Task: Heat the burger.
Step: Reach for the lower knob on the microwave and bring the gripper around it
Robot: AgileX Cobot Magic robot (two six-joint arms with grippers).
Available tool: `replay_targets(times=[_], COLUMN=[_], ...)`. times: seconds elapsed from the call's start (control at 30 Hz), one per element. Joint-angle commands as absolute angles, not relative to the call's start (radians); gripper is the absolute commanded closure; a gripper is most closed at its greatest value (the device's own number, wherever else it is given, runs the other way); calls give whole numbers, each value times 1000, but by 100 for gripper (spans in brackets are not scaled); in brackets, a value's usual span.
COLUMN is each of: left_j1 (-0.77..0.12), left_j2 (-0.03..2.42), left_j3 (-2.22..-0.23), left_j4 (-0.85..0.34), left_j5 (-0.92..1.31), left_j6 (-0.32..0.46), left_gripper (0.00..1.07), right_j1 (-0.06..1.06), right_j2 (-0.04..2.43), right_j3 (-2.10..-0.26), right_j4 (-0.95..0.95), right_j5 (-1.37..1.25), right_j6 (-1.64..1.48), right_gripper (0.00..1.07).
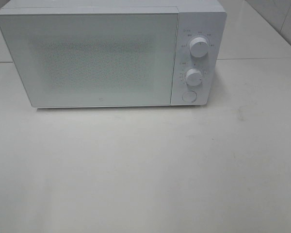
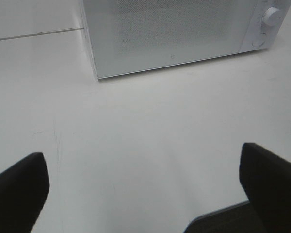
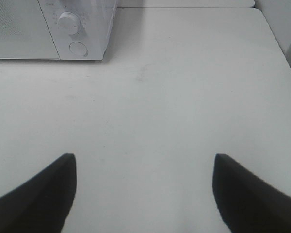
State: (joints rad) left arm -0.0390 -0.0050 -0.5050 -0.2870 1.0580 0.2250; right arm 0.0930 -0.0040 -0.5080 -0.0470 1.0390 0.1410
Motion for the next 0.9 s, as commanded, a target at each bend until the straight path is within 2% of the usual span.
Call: replay_targets(times=[0.03, 0.37, 0.9], left_j1=[-36, -36, -36], left_j2=[-30, -30, -30], left_j3=[-502, -502, -502], left_j4=[-292, -292, -292], left_j5=[1046, 1046, 1046], left_j6=[219, 219, 219], left_gripper=[4, 4, 4], right_j1=[85, 85, 85], right_j2=[-21, 28, 390], right_j3=[-509, -551, -549], right_j4=[-43, -43, -44], right_j5=[1037, 921, 558], right_j6=[136, 157, 157], right_gripper=[32, 32, 32])
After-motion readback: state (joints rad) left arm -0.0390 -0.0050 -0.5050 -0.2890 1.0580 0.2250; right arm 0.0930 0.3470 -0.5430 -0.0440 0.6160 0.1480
